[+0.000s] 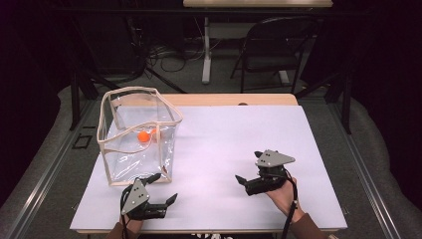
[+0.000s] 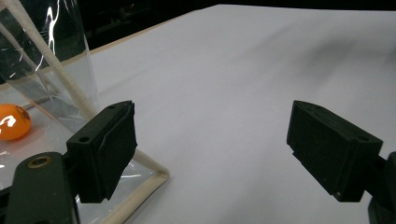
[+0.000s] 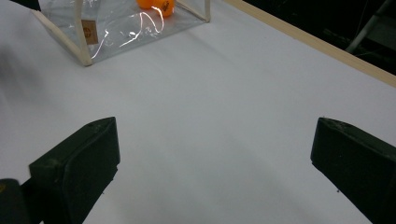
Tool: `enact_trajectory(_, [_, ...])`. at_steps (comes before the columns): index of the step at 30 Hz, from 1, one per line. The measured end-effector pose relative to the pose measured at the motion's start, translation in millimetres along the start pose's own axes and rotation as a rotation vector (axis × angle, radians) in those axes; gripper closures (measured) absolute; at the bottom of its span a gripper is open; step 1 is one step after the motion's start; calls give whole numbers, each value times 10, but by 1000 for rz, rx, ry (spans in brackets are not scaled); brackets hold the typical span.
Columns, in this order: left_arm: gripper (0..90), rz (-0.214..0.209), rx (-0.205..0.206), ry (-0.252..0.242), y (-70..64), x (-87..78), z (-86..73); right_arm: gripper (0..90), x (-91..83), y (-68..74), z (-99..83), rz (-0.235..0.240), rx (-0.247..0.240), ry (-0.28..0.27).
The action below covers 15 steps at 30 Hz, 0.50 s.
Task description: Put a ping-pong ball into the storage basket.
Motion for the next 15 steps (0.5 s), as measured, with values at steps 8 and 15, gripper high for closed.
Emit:
enact_trajectory(8, [161, 0, 1, 1, -1, -1, 0, 2, -74, -70, -231, -27, 22, -13])
enact_trajectory(15, [161, -2, 2, 3, -3, 2, -4, 2, -153, -144, -424, -68, 28, -25])
Point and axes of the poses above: each handheld gripper's, and its own axes: x roughly forward along the jaws, z roughly out of its top, y roughly to its left, the point moved 10 cm from there along x, roughly forward along the jaws, and after that the axes turned 12 degrees about x, right-handed, at the moved point
